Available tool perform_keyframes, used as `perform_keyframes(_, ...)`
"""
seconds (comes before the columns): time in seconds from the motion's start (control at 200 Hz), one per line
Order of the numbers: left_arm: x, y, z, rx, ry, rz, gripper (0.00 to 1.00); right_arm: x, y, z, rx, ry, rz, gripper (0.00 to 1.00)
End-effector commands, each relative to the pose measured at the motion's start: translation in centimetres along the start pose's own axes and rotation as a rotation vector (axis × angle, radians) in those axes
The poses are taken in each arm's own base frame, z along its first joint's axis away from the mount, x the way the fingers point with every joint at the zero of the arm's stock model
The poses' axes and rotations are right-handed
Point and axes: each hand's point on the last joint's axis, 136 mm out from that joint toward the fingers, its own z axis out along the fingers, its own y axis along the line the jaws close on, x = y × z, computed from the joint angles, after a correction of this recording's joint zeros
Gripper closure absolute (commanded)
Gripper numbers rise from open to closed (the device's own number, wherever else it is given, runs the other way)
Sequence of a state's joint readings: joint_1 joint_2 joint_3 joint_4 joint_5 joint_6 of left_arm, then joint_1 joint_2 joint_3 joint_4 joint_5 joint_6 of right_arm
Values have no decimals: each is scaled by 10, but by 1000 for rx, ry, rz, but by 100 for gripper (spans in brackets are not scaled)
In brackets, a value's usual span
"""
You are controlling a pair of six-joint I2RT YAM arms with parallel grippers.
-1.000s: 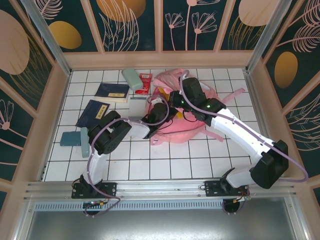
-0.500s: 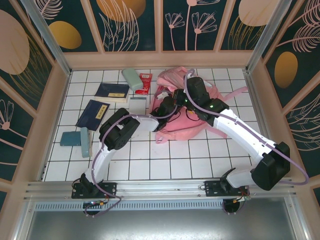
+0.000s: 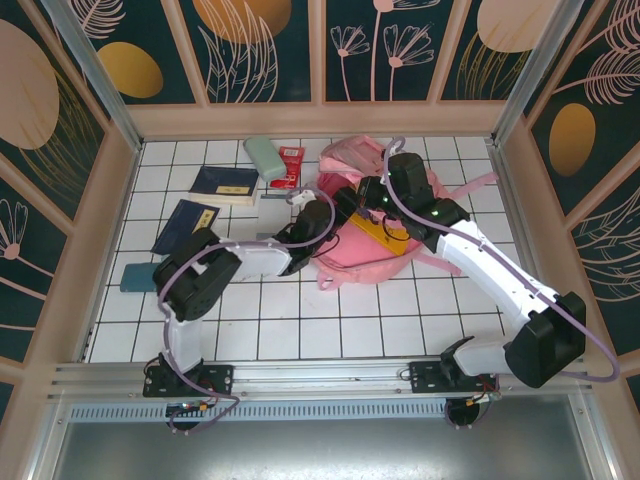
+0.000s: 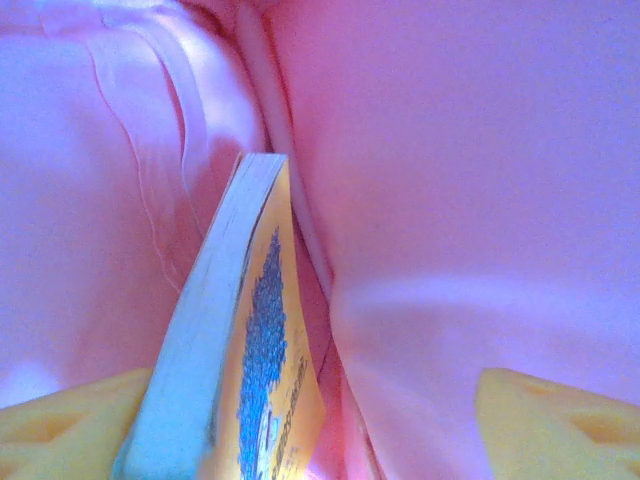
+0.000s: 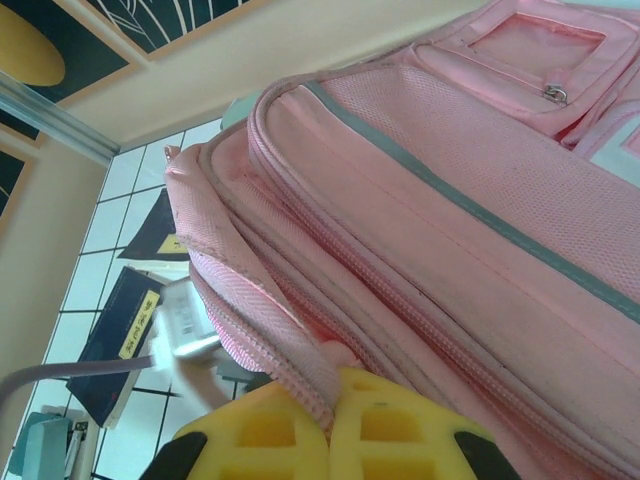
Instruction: Pack the student bag
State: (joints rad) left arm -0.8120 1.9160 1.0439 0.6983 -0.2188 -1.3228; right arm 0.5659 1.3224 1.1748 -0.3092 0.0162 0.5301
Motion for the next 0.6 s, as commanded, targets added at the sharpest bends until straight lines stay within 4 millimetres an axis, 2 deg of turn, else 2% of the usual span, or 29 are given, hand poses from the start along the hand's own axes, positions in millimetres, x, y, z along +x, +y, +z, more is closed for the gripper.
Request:
perform_keyframes(0.0, -12, 6, -20, -103, -25, 121, 12, -28, 11, -11, -54, -120, -6, 100)
perform_keyframes(0.09, -17, 6, -30, -121, -32, 181, 16, -26, 8, -9, -49, -117, -8, 100)
perform_keyframes(0.105, -17, 6, -31, -120, -30, 187, 16, -31, -1, -9, -31, -129, 4, 100)
perform_keyframes(0.305, 3, 26, -34, -166, 73, 187, 19, -33, -1, -11, -33, -132, 5, 100)
perform_keyframes(0.37, 1, 27, -37, -179, 71, 200, 19, -30, -2, -10, -33, -126, 3, 100)
perform_keyframes(0.39, 2, 39, -41, -210, 75, 213, 19, -29, -2, -9, -33, -123, 2, 100)
perform_keyframes(0.485, -8, 51, -53, -268, 55, 249, 17, -19, -8, -4, -27, -103, 1, 100)
perform_keyframes(0.5, -12, 44, -58, -254, 44, 250, 17, -17, -9, -3, -26, -101, -1, 100)
perform_keyframes(0.525, -17, 43, -62, -259, 33, 256, 17, -13, -10, -1, -25, -98, -1, 100)
perform_keyframes(0.596, -32, 50, -77, -295, 6, 272, 16, 3, -10, 5, -44, -60, -22, 100)
